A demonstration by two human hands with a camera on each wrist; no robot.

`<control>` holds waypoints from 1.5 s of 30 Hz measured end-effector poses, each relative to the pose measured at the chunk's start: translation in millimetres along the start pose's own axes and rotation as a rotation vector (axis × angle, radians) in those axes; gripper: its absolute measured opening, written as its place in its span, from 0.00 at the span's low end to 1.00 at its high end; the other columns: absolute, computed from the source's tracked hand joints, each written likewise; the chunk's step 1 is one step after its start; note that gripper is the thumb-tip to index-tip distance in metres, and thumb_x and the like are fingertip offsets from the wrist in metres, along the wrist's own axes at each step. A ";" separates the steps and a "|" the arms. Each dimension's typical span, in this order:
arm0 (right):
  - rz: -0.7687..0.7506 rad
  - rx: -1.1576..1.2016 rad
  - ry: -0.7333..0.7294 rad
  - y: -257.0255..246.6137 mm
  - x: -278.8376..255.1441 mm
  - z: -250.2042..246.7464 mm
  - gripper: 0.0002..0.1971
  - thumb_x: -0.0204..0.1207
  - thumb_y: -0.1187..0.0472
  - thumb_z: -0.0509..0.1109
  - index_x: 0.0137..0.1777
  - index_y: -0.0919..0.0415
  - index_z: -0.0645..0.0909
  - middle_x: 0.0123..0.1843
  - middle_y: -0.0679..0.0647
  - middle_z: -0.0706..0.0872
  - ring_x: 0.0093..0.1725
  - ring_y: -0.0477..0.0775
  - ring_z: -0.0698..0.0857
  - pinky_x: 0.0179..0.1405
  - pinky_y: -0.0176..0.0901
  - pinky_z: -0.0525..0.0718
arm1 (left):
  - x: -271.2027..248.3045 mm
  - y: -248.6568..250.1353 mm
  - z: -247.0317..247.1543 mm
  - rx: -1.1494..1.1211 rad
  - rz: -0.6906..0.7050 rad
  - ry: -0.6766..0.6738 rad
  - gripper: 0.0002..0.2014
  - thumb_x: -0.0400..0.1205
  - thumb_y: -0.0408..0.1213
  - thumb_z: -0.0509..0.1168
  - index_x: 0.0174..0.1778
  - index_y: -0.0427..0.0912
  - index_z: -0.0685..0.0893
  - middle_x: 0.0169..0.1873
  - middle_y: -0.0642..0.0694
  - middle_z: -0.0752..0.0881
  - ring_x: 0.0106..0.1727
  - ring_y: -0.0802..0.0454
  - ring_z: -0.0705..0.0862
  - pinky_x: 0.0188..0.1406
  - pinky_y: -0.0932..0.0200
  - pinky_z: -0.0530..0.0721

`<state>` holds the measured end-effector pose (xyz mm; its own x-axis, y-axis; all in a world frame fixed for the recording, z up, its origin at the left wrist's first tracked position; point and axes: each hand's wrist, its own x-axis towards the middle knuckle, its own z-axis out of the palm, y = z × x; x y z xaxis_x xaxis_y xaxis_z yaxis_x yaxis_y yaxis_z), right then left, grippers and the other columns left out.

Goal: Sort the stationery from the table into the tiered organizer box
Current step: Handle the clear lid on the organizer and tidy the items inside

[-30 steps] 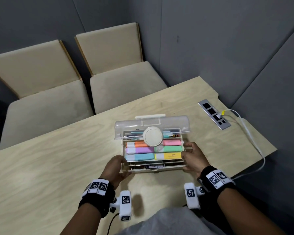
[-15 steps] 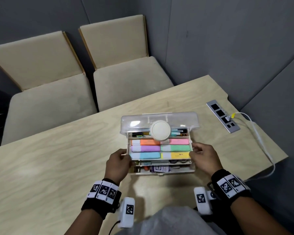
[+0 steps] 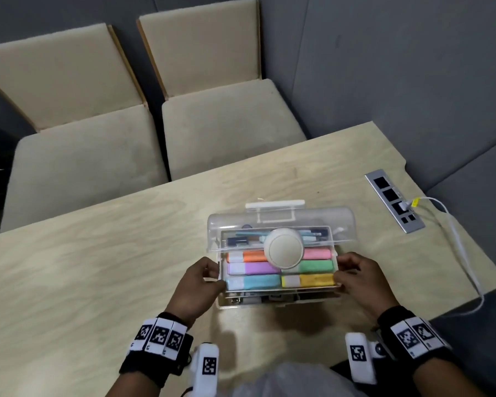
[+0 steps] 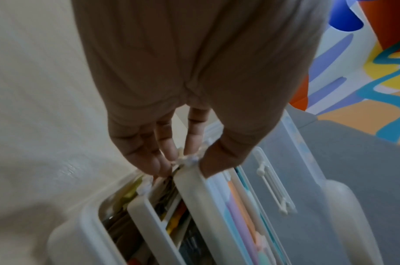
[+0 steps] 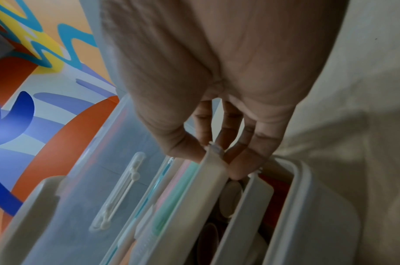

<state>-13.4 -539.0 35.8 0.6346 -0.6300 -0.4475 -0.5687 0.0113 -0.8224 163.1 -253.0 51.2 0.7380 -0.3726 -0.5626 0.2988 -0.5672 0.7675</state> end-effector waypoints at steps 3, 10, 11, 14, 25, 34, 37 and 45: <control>0.010 -0.012 -0.009 0.5 9.1 -2.5 0.14 0.69 0.79 0.73 0.41 0.58 0.87 0.37 0.53 0.90 0.38 0.54 0.87 0.36 0.50 0.86 | 5.9 6.0 -4.9 -0.040 -0.036 -0.069 0.15 0.62 0.32 0.72 0.44 0.39 0.80 0.41 0.40 0.84 0.34 0.51 0.81 0.30 0.60 0.78; 0.010 -0.134 0.051 -15.4 23.8 -0.3 0.07 0.71 0.73 0.78 0.42 0.61 0.87 0.38 0.55 0.90 0.43 0.62 0.89 0.41 0.52 0.88 | 15.8 9.6 -1.0 -0.161 -0.043 -0.076 0.20 0.67 0.41 0.70 0.56 0.44 0.83 0.51 0.32 0.84 0.44 0.44 0.86 0.50 0.41 0.86; -0.023 -0.180 0.128 -21.8 20.9 3.1 0.06 0.72 0.69 0.79 0.43 0.60 0.86 0.38 0.53 0.90 0.43 0.57 0.89 0.38 0.43 0.85 | 17.7 10.1 -1.3 -0.169 -0.040 -0.081 0.20 0.69 0.43 0.70 0.57 0.50 0.83 0.51 0.36 0.86 0.48 0.42 0.88 0.51 0.38 0.87; -0.253 -0.445 0.293 -37.5 10.8 14.5 0.09 0.69 0.63 0.82 0.45 0.60 0.84 0.39 0.51 0.84 0.36 0.42 0.81 0.35 0.24 0.71 | 20.6 15.4 -5.5 -0.168 -0.030 -0.094 0.20 0.71 0.53 0.67 0.59 0.58 0.82 0.50 0.44 0.89 0.47 0.43 0.89 0.49 0.41 0.87; -0.680 -0.654 -0.069 -55.7 -8.2 43.0 0.24 0.74 0.47 0.70 0.65 0.62 0.85 0.64 0.57 0.86 0.67 0.60 0.82 0.68 0.50 0.79 | 34.0 21.9 -8.3 -0.166 0.151 -0.015 0.25 0.79 0.63 0.65 0.73 0.73 0.69 0.64 0.61 0.83 0.60 0.65 0.84 0.61 0.49 0.84; -0.614 -0.890 -0.261 -74.1 11.1 95.7 0.41 0.72 0.20 0.52 0.62 0.54 0.85 0.58 0.54 0.89 0.59 0.58 0.87 0.63 0.42 0.83 | 47.5 34.2 -15.3 -0.153 0.185 -0.046 0.28 0.81 0.63 0.62 0.77 0.77 0.62 0.66 0.69 0.81 0.68 0.64 0.80 0.69 0.41 0.79; -0.598 -0.941 -0.274 -86.5 17.9 116.0 0.46 0.69 0.15 0.44 0.73 0.44 0.78 0.64 0.46 0.86 0.65 0.50 0.83 0.70 0.37 0.73 | 52.9 36.4 -15.8 -0.161 0.148 -0.035 0.25 0.79 0.64 0.62 0.74 0.77 0.67 0.60 0.65 0.86 0.60 0.61 0.86 0.63 0.41 0.84; -0.818 -1.355 -0.152 -129.7 20.4 171.8 0.28 0.71 0.25 0.64 0.63 0.41 0.74 0.51 0.48 0.86 0.43 0.59 0.83 0.44 0.41 0.75 | 55.4 41.9 -17.7 -0.105 0.115 -0.056 0.25 0.78 0.60 0.59 0.73 0.78 0.66 0.64 0.59 0.84 0.64 0.55 0.83 0.65 0.41 0.83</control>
<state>163.2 -420.0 73.0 0.9867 -0.0379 -0.1578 -0.0348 -0.9991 0.0222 227.2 -284.5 57.6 0.7368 -0.4726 -0.4835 0.2781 -0.4399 0.8539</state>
